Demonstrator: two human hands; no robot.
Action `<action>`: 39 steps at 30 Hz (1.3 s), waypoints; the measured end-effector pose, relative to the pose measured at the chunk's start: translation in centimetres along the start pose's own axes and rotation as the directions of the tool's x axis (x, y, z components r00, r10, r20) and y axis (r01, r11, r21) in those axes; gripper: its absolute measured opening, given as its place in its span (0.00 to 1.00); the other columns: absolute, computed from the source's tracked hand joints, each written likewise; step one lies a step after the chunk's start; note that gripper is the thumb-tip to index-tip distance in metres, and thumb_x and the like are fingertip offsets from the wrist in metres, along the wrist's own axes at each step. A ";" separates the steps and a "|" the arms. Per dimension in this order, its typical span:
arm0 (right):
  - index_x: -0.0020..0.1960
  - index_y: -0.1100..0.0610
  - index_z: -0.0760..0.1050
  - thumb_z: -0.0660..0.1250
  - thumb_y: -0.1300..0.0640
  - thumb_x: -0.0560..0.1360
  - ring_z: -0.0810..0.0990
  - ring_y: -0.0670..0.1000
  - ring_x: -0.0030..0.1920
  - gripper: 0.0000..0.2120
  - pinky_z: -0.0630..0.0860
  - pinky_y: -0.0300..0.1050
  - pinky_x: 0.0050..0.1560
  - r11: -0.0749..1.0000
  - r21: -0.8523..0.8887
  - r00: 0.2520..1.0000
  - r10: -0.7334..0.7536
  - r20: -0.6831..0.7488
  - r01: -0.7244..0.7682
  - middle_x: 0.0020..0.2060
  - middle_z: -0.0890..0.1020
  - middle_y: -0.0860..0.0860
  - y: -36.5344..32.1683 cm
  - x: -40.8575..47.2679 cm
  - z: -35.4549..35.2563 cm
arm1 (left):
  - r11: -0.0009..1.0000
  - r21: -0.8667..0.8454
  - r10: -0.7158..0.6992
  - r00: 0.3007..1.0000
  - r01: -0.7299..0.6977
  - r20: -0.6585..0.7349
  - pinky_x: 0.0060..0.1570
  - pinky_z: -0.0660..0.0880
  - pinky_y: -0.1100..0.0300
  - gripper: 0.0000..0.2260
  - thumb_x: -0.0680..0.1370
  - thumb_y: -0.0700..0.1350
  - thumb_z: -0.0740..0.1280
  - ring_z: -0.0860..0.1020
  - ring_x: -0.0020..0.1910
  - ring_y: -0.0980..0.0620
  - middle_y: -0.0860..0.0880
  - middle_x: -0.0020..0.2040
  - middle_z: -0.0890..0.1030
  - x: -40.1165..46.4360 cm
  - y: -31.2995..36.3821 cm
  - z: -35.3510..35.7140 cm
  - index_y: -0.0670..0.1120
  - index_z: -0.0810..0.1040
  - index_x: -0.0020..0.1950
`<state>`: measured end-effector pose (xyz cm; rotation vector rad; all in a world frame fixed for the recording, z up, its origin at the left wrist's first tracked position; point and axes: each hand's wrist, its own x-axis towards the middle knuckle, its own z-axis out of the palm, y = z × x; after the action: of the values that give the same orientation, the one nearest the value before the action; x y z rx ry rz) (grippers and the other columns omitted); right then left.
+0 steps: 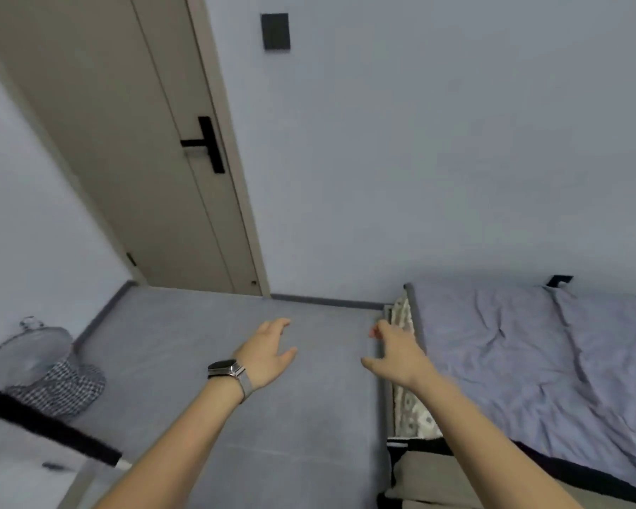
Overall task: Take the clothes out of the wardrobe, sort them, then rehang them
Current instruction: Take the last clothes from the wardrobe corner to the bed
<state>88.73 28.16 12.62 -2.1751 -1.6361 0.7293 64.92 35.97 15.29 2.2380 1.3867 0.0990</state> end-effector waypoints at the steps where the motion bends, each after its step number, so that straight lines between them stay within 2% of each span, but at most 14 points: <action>1: 0.57 0.55 0.70 0.66 0.43 0.63 0.74 0.56 0.58 0.26 0.70 0.47 0.58 0.999 0.001 0.999 -0.041 0.025 0.041 0.55 0.76 0.54 -1.2 0.0 0.8 | 1.000 -0.005 -0.031 0.999 0.031 -0.018 0.58 0.69 0.60 0.24 0.78 0.50 0.62 0.75 0.59 0.48 0.47 0.67 0.68 -1.4 -0.9 -0.3 0.48 0.61 0.72; 4: 0.52 0.52 0.67 0.68 0.46 0.66 0.73 0.56 0.56 0.19 0.71 0.48 0.55 0.989 0.003 0.986 -0.151 0.068 0.151 0.53 0.76 0.53 -4.6 -0.3 3.2 | 0.993 -0.032 -0.114 0.990 0.112 -0.081 0.59 0.70 0.59 0.24 0.78 0.50 0.63 0.75 0.58 0.48 0.47 0.67 0.68 -5.5 -3.4 -0.9 0.48 0.61 0.72; 7: 0.49 0.51 0.64 0.69 0.48 0.67 0.73 0.57 0.54 0.17 0.72 0.48 0.52 0.972 0.002 0.963 -0.235 0.131 0.237 0.51 0.76 0.53 -8.1 -0.9 5.8 | 0.977 -0.085 -0.208 0.968 0.198 -0.141 0.58 0.68 0.62 0.23 0.78 0.49 0.63 0.76 0.55 0.48 0.47 0.66 0.69 -9.9 -6.2 -1.5 0.47 0.63 0.72; 10: 0.55 0.52 0.68 0.69 0.49 0.69 0.74 0.56 0.58 0.18 0.71 0.46 0.55 0.939 -0.007 0.917 -0.334 0.220 0.344 0.55 0.76 0.53 -13.0 -1.4 8.8 | 0.945 -0.150 -0.318 0.923 0.291 -0.216 0.57 0.69 0.61 0.22 0.77 0.49 0.64 0.74 0.37 0.56 0.46 0.64 0.70 -14.9 -10.1 -2.4 0.48 0.65 0.70; 12: 0.64 0.52 0.68 0.69 0.49 0.71 0.73 0.55 0.62 0.24 0.71 0.45 0.59 0.905 -0.011 0.860 -0.400 0.315 0.425 0.59 0.75 0.54 -17.4 -1.9 11.0 | 0.915 -0.187 -0.397 0.881 0.358 -0.259 0.56 0.69 0.62 0.22 0.77 0.49 0.64 0.72 0.34 0.58 0.46 0.64 0.71 -18.5 -13.0 -3.4 0.47 0.66 0.70; 15: 0.70 0.52 0.64 0.68 0.50 0.71 0.72 0.54 0.64 0.29 0.70 0.44 0.60 0.830 -0.012 0.752 -0.499 0.431 0.557 0.62 0.75 0.56 -25.0 -3.1 14.8 | 0.853 -0.238 -0.519 0.800 0.464 -0.300 0.56 0.70 0.62 0.22 0.78 0.50 0.63 0.75 0.39 0.55 0.47 0.64 0.70 -24.2 -17.5 -5.9 0.48 0.65 0.71; 20: 0.70 0.53 0.64 0.70 0.52 0.71 0.73 0.54 0.64 0.30 0.69 0.41 0.61 0.713 0.086 0.574 -0.623 0.532 0.695 0.62 0.74 0.54 -38.5 -6.5 22.5 | 0.726 -0.328 -0.687 0.626 0.604 -0.369 0.58 0.71 0.59 0.22 0.77 0.51 0.63 0.77 0.52 0.50 0.47 0.64 0.70 -33.8 -26.1 -9.8 0.50 0.64 0.70; 23: 0.71 0.52 0.63 0.70 0.53 0.72 0.74 0.50 0.59 0.30 0.69 0.37 0.57 0.666 0.166 0.476 -0.663 0.578 0.727 0.63 0.73 0.53 -45.9 -8.9 27.4 | 0.651 -0.374 -0.757 0.534 0.660 -0.376 0.57 0.70 0.59 0.22 0.78 0.51 0.62 0.76 0.53 0.50 0.48 0.65 0.70 -39.6 -31.0 -11.6 0.50 0.63 0.71; 25: 0.71 0.52 0.62 0.69 0.52 0.73 0.73 0.48 0.53 0.30 0.70 0.38 0.54 0.645 0.209 0.424 -0.677 0.602 0.735 0.64 0.72 0.53 -50.3 -10.4 30.7 | 0.591 -0.415 -0.803 0.456 0.692 -0.383 0.57 0.71 0.58 0.22 0.78 0.50 0.63 0.76 0.56 0.48 0.48 0.65 0.70 -43.5 -34.2 -12.3 0.50 0.64 0.71; 28: 0.71 0.52 0.63 0.69 0.53 0.73 0.75 0.51 0.53 0.29 0.70 0.39 0.54 0.629 0.249 0.386 -0.693 0.609 0.737 0.64 0.73 0.52 -56.0 -12.9 35.1 | 0.510 -0.482 -0.854 0.351 0.713 -0.385 0.57 0.70 0.59 0.22 0.78 0.48 0.64 0.75 0.57 0.46 0.46 0.65 0.71 -48.6 -37.9 -13.3 0.47 0.65 0.70; 31: 0.70 0.52 0.64 0.69 0.53 0.73 0.74 0.49 0.49 0.28 0.69 0.38 0.52 0.589 0.287 0.325 -0.717 0.616 0.756 0.63 0.73 0.51 -61.0 -15.4 38.5 | 0.468 -0.526 -0.877 0.304 0.710 -0.371 0.61 0.67 0.60 0.22 0.79 0.46 0.63 0.71 0.62 0.47 0.44 0.67 0.69 -52.8 -40.7 -14.7 0.44 0.64 0.71; 35: 0.70 0.50 0.65 0.69 0.53 0.73 0.77 0.52 0.56 0.27 0.71 0.39 0.55 0.545 0.336 0.247 -0.736 0.630 0.768 0.65 0.71 0.50 -66.8 -17.9 42.3 | 0.424 -0.575 -0.901 0.263 0.700 -0.344 0.65 0.63 0.62 0.24 0.80 0.47 0.60 0.66 0.67 0.48 0.44 0.70 0.64 -56.9 -44.6 -16.1 0.44 0.58 0.73; 37: 0.70 0.50 0.65 0.69 0.54 0.74 0.76 0.53 0.59 0.27 0.69 0.37 0.55 0.518 0.364 0.208 -0.751 0.627 0.774 0.66 0.70 0.50 -69.6 -18.5 44.1 | 0.388 -0.618 -0.918 0.228 0.684 -0.324 0.63 0.65 0.63 0.24 0.80 0.49 0.60 0.68 0.65 0.49 0.44 0.70 0.63 -58.3 -46.9 -16.4 0.45 0.57 0.74; 39: 0.71 0.51 0.64 0.68 0.55 0.75 0.75 0.52 0.60 0.26 0.69 0.36 0.56 0.497 0.393 0.166 -0.758 0.631 0.774 0.67 0.70 0.49 -72.6 -18.7 45.8 | 0.370 -0.646 -0.923 0.189 0.668 -0.334 0.59 0.62 0.68 0.24 0.80 0.47 0.60 0.68 0.64 0.51 0.46 0.69 0.65 -59.4 -49.0 -16.7 0.45 0.58 0.74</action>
<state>1.02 29.27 18.08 -0.5987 -2.7700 1.3055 -8.95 8.79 19.45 0.8127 2.5467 0.7810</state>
